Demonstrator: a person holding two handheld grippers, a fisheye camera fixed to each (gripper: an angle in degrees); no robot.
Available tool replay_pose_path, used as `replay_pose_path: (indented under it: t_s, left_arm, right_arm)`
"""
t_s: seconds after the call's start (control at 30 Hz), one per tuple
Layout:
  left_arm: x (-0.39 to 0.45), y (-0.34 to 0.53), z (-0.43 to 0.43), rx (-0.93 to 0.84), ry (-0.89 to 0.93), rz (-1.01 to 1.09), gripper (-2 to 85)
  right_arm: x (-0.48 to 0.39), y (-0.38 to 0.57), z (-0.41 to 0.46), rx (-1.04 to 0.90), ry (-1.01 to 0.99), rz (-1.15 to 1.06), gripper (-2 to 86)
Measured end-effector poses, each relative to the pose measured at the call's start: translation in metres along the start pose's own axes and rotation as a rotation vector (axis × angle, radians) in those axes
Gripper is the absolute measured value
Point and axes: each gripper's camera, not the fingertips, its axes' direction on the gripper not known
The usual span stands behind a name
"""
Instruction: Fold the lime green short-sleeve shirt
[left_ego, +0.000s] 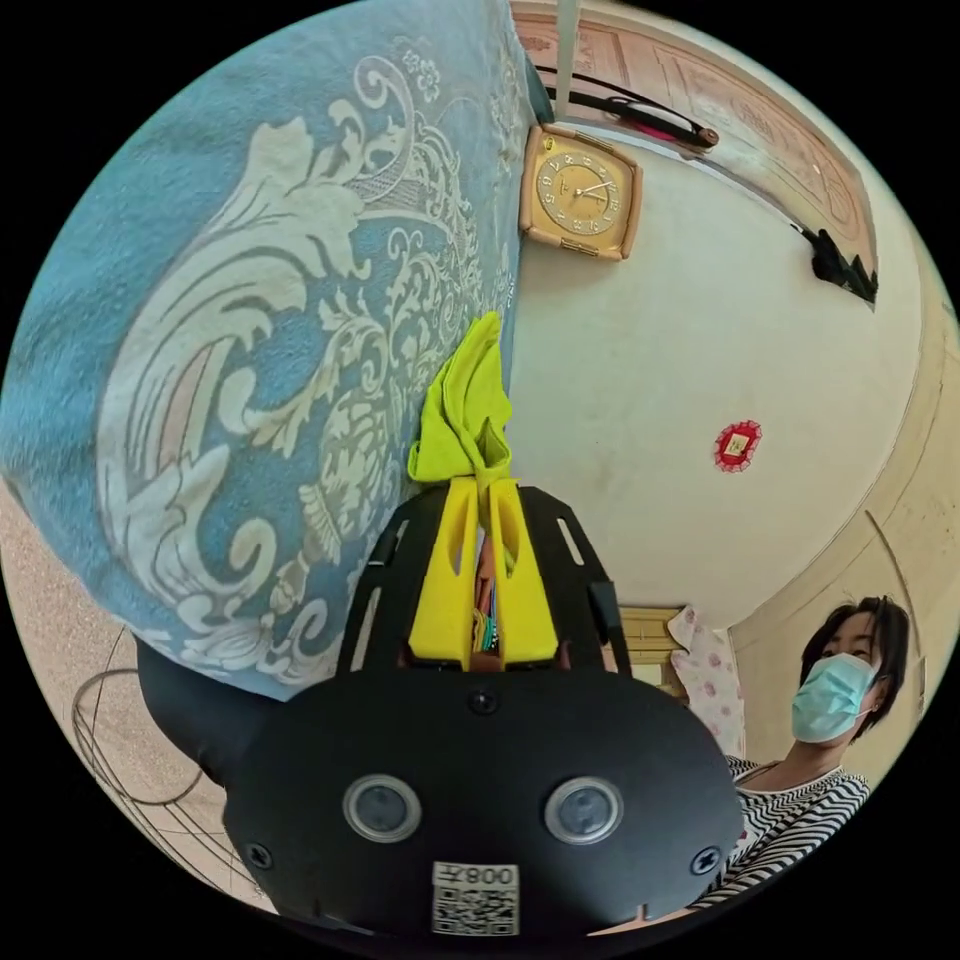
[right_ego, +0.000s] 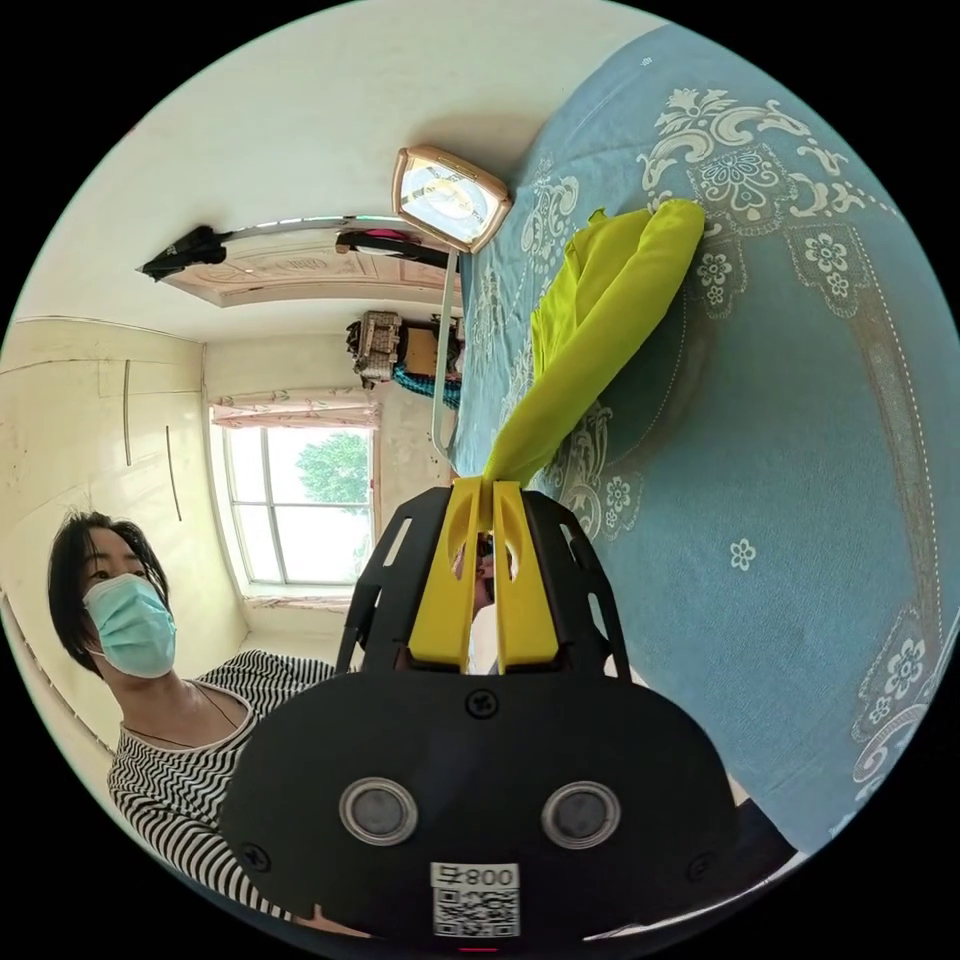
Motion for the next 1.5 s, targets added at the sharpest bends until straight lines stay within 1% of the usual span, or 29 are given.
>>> replay_pose_path:
  t_s: [0.23, 0.4, 0.53, 0.8, 0.93, 1.07, 1.23, 1.33, 1.43, 1.5]
  left_arm:
    - [0.057, 0.021, -0.019, -0.058, -0.006, 0.045, 2.0]
    - [0.12, 0.047, -0.034, -0.102, 0.035, 0.098, 1.7]
    - [0.174, 0.061, -0.037, -0.134, 0.068, 0.17, 1.6]
    - [0.315, 0.097, -0.021, -0.228, 0.173, 0.377, 1.5]
    - [0.368, 0.113, -0.005, -0.27, 0.221, 0.419, 1.5]
    - [0.419, 0.124, 0.022, -0.323, 0.253, 0.434, 1.4]
    - [0.475, 0.122, 0.073, -0.399, 0.21, 0.428, 1.5]
    - [0.51, 0.112, 0.121, -0.449, 0.176, 0.418, 1.5]
    - [0.548, 0.091, 0.185, -0.502, 0.142, 0.419, 1.4]
    - [0.583, 0.069, 0.248, -0.541, 0.122, 0.439, 1.4]
  right_arm:
    - [0.066, 0.05, -0.036, 0.016, 0.002, 0.021, 2.0]
    - [0.095, 0.103, -0.07, 0.03, -0.012, -0.005, 2.0]
    - [0.113, 0.155, -0.105, 0.056, -0.036, -0.054, 1.9]
    - [0.141, 0.257, -0.189, 0.17, -0.105, -0.216, 1.8]
    - [0.162, 0.308, -0.236, 0.237, -0.12, -0.3, 1.6]
    - [0.197, 0.348, -0.278, 0.291, -0.128, -0.351, 1.5]
    - [0.256, 0.369, -0.326, 0.345, -0.118, -0.348, 1.5]
    - [0.303, 0.361, -0.359, 0.38, -0.118, -0.32, 1.5]
    - [0.351, 0.333, -0.399, 0.408, -0.105, -0.282, 1.6]
    - [0.377, 0.305, -0.429, 0.423, -0.081, -0.273, 1.6]
